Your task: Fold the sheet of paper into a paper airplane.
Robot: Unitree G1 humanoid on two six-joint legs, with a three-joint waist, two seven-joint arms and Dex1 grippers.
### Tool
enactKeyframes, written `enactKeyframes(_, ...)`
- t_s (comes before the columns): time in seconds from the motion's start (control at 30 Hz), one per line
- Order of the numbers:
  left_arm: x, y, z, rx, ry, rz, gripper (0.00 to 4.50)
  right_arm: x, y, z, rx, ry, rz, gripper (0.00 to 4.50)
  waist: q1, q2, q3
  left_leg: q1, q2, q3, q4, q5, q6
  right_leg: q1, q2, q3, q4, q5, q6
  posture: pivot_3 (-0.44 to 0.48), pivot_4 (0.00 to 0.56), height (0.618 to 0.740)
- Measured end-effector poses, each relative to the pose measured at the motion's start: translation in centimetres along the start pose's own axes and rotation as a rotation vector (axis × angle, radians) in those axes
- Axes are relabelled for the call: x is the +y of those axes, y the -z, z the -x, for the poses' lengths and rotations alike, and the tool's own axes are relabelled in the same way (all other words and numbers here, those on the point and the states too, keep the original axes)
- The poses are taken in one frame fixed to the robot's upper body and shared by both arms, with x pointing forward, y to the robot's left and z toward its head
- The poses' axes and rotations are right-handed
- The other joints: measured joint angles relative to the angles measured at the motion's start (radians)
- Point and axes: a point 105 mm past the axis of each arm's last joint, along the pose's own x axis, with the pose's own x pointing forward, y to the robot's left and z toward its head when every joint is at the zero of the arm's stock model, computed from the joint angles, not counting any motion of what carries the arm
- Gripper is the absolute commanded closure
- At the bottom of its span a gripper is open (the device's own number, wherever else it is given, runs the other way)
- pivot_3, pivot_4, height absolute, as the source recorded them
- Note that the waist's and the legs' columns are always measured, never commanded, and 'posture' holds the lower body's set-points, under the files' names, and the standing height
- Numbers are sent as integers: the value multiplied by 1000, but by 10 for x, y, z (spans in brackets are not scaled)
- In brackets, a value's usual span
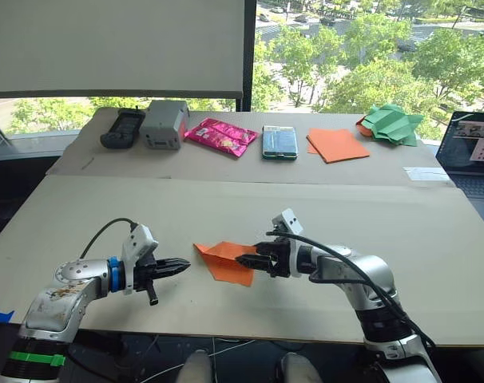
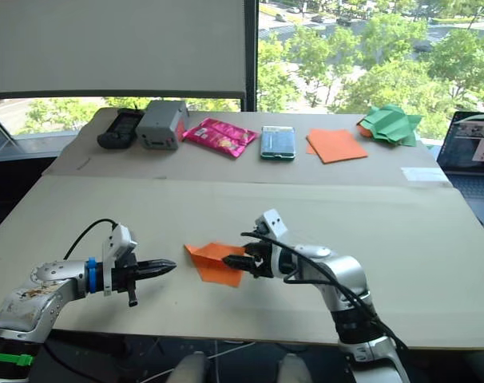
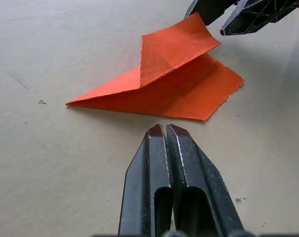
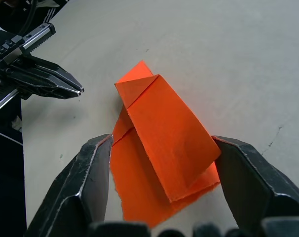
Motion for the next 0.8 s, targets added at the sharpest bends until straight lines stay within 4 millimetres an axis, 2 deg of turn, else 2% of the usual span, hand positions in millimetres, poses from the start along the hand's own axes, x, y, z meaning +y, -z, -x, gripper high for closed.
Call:
enactKeyframes(0.2,0,0,0,-1,-1,-1,4355,-1,4,1,27,8,12,4465,1,0,0,0,0,0,0,0,0,0,0,0,-1,0,0,0,150,702)
enactKeyframes(0.4,1,-4,-1,-6,-2,-12,4355,0,7,-1,37,9,25,4465,0,0,0,0,0,0,0,0,0,0,0,0,0,0,0,0,150,702)
enactKeyframes(0.5,4,-9,-1,-14,-6,-24,4355,2,-5,0,-16,24,91,4465,1,0,0,0,0,0,0,0,0,0,0,0,0,0,0,0,150,702)
enactKeyframes(0.6,8,-15,-3,-35,-17,-30,4355,5,-35,6,-121,67,265,4465,1,0,0,0,0,0,1,0,0,0,0,0,0,0,0,0,150,702)
enactKeyframes(0.67,9,-20,-7,-61,-17,-25,4355,12,-63,15,-203,118,464,4465,1,0,0,0,0,0,1,0,0,0,0,0,0,0,0,0,150,702)
enactKeyframes(0.7,9,-23,-9,-79,-14,-17,4355,18,-76,20,-217,162,660,4465,2,0,0,0,0,0,2,0,0,0,0,0,0,0,0,0,150,702)
enactKeyframes(0.73,9,-24,-9,-86,-13,-13,4355,23,-81,23,-222,173,766,4465,2,0,0,0,-1,0,2,0,0,1,0,0,0,0,0,0,150,702)
enactKeyframes(0.8,9,-24,-10,-90,-18,-6,4355,38,-80,24,-187,193,1131,4465,1,-2,-1,2,-1,0,2,0,0,2,0,0,-1,0,1,0,150,702)
